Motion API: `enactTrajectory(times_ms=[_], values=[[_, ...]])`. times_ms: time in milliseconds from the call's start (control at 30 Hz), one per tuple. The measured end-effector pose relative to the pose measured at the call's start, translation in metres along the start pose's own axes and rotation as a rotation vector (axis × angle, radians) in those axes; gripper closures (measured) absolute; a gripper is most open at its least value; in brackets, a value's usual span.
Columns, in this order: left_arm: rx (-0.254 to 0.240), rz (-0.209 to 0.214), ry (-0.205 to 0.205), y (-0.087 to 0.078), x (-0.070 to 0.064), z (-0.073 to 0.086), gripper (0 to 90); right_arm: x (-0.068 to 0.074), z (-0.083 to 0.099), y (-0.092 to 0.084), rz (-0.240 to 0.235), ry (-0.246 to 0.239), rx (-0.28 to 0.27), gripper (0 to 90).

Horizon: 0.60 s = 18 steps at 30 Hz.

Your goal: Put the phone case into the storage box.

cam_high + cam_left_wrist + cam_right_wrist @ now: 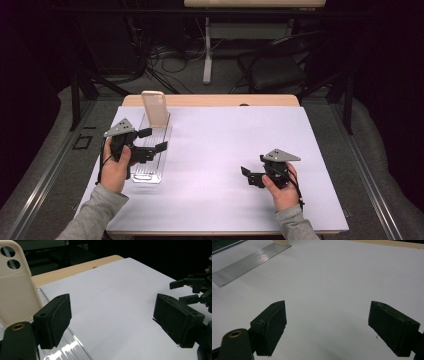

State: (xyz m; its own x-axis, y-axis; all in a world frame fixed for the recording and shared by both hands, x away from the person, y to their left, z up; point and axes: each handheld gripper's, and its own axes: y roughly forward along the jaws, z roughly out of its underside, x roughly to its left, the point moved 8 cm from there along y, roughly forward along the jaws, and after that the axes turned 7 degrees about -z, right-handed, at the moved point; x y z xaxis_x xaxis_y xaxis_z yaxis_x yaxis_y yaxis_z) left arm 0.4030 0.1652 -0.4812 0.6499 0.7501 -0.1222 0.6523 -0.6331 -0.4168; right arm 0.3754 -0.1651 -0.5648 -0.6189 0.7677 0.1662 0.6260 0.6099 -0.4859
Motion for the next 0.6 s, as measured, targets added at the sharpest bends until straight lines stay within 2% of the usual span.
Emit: enactTrajectory(times_ms=[167, 267, 367, 500, 600], values=[[-0.019, -0.017, -0.008, 0.001, -0.002, 0.013, 15.0, 0.000, 0.000, -0.002, 0.006, -0.014, -0.002, 14.2], [-0.002, -0.025, 0.010, 0.002, -0.001, 0.019, 15.0, 0.001, -0.001, -0.002, 0.006, -0.016, -0.010, 14.2], [-0.010, -0.029, 0.007, 0.003, -0.001, 0.022, 15.1, 0.002, 0.000, -0.002, 0.005, -0.028, -0.005, 14.1], [0.000, -0.037, 0.021, 0.004, -0.001, 0.030, 15.0, 0.005, 0.001, 0.000, 0.004, -0.052, 0.006, 14.1], [0.005, -0.038, 0.014, 0.005, 0.000, 0.033, 15.0, 0.006, 0.001, 0.001, 0.006, -0.058, 0.003, 14.1]])
